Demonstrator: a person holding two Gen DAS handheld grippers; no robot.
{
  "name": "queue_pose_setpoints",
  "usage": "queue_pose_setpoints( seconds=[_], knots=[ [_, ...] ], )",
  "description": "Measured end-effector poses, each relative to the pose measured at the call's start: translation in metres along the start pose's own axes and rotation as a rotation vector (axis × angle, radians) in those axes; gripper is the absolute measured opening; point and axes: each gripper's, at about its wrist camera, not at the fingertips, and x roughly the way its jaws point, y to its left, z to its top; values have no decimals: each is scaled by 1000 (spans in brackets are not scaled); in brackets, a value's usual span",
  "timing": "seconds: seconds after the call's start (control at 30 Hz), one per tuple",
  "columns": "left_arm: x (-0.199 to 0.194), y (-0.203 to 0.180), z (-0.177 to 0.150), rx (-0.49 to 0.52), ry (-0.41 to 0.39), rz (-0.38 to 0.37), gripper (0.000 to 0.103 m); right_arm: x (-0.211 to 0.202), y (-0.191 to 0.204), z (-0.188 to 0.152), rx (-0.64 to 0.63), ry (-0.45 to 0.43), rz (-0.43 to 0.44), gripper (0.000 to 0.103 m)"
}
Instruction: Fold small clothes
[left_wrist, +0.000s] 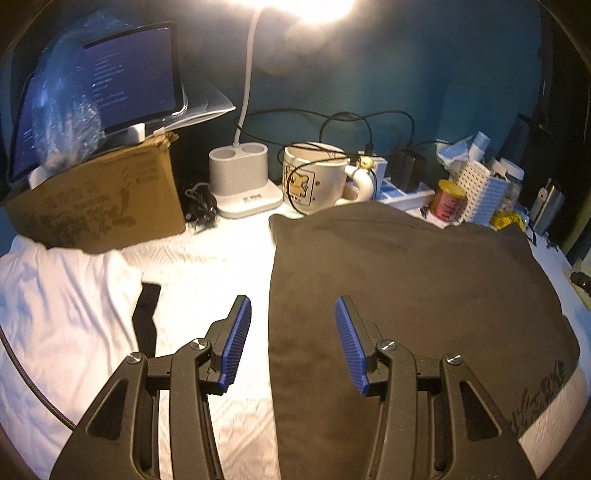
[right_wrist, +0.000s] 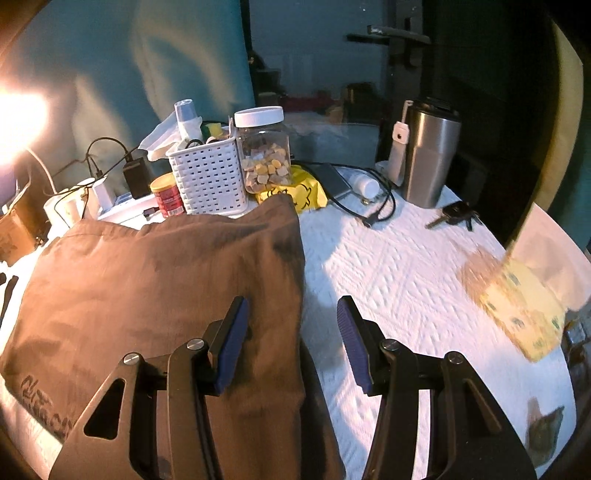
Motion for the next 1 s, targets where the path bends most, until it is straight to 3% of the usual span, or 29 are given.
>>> queue_pose_setpoints(
  seconds=[0.63,0.83,1.0],
  knots=[
    [-27,-13,-90,-4,126,-60,48,-36,-15,-76,45,31,-1,53],
    [-32,-10,-112,-30,130,-88,48,-40,-17,-96,59,54,10,53],
    [-40,-8,-118,-34,114,-111,56,-44,-17,-109,80,74,-6,53]
  ],
)
